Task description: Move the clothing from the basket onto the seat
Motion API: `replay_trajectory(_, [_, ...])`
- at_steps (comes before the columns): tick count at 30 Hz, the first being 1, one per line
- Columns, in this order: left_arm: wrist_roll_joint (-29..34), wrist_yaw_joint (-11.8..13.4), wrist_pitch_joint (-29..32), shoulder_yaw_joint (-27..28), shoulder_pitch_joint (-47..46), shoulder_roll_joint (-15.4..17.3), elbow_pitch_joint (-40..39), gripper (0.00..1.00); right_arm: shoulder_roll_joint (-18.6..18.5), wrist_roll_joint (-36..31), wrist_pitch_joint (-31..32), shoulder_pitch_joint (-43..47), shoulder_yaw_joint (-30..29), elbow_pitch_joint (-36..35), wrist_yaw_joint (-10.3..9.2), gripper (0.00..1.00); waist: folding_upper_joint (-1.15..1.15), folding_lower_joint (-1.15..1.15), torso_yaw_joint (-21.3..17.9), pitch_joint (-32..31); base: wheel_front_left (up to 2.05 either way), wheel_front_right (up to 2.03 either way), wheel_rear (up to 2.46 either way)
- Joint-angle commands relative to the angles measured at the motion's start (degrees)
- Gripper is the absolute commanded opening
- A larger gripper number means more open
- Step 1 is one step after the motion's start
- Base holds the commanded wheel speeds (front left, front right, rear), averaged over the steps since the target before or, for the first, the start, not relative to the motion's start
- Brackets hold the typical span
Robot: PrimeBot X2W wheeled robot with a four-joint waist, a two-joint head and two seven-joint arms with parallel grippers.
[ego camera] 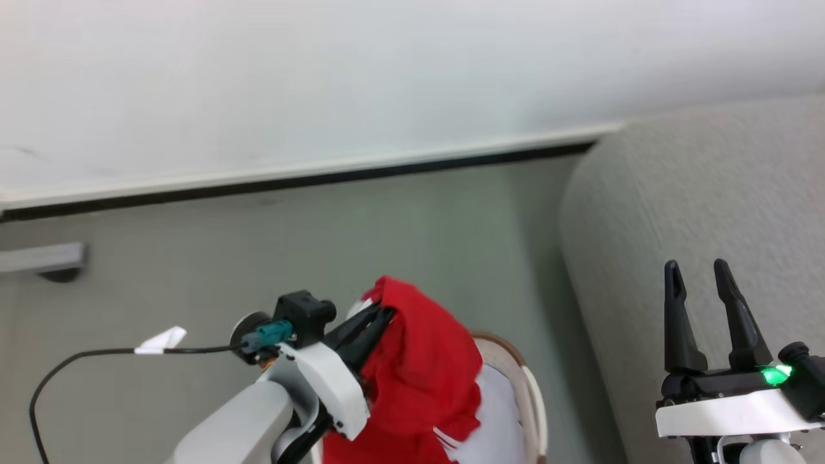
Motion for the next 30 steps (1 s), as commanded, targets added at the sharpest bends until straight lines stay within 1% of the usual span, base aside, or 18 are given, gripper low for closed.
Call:
replay_trajectory(1, [-0.21, 0.1, -0.08, 0.63, 1.05, 0.2, -1.2, 0.0, -0.24, 0.26, 0.02, 0.83, 0.05, 0.41, -0.12, 1.0, 0.0, 0.01, 3.66, -3.49, 0.0, 0.0, 0.0])
replay_trajectory(6, [-1.07, 0.26, -0.07, 4.25, 1.68, -0.35, -7.86, 0.0, -0.23, 0.73, 0.02, 1.56, 1.04, 1.5, -0.12, 1.0, 0.0, 0.01, 6.55, -5.72, 0.0, 0.0, 0.0])
replay_trajectory(11, [-1.39, 1.1, 0.01, 5.86, -0.15, -0.59, -12.3, 0.0, -0.23, 0.77, 0.03, 2.63, 1.85, 2.54, -0.12, 1.0, 0.0, 0.01, 8.86, -7.91, 0.0, 0.0, 0.0])
replay_trajectory(15, [-2.23, 1.83, 1.3, 6.78, -1.36, -0.71, -15.34, 0.0, -0.2, 0.83, 0.02, 3.24, 2.94, 3.0, -0.12, 1.0, 0.0, 0.01, 10.26, -9.42, 0.0, 0.0, 0.0])
replay_trajectory(17, [-3.18, 2.39, 2.02, 7.57, -1.84, -0.96, -16.83, 0.0, -0.22, 0.8, 0.02, 3.24, 3.71, 3.08, -0.12, 1.0, 0.0, 0.01, 10.63, -9.77, 0.0, 0.0, 0.0])
replay_trajectory(23, [-4.31, 3.82, 3.11, 9.18, -2.99, -0.13, -20.6, 0.0, -0.22, 0.9, 0.02, 2.98, 5.92, 3.41, -0.12, 1.0, 0.0, 0.01, 11.31, -10.36, 0.0, 0.0, 0.0])
replay_trajectory(30, [-4.87, 5.07, 3.67, 9.78, -2.56, 0.76, -22.47, 0.0, -0.2, 0.83, 0.02, 2.49, 8.58, 3.92, -0.12, 1.0, 0.0, 0.01, 11.37, -10.85, 0.0, 0.0, 0.0])
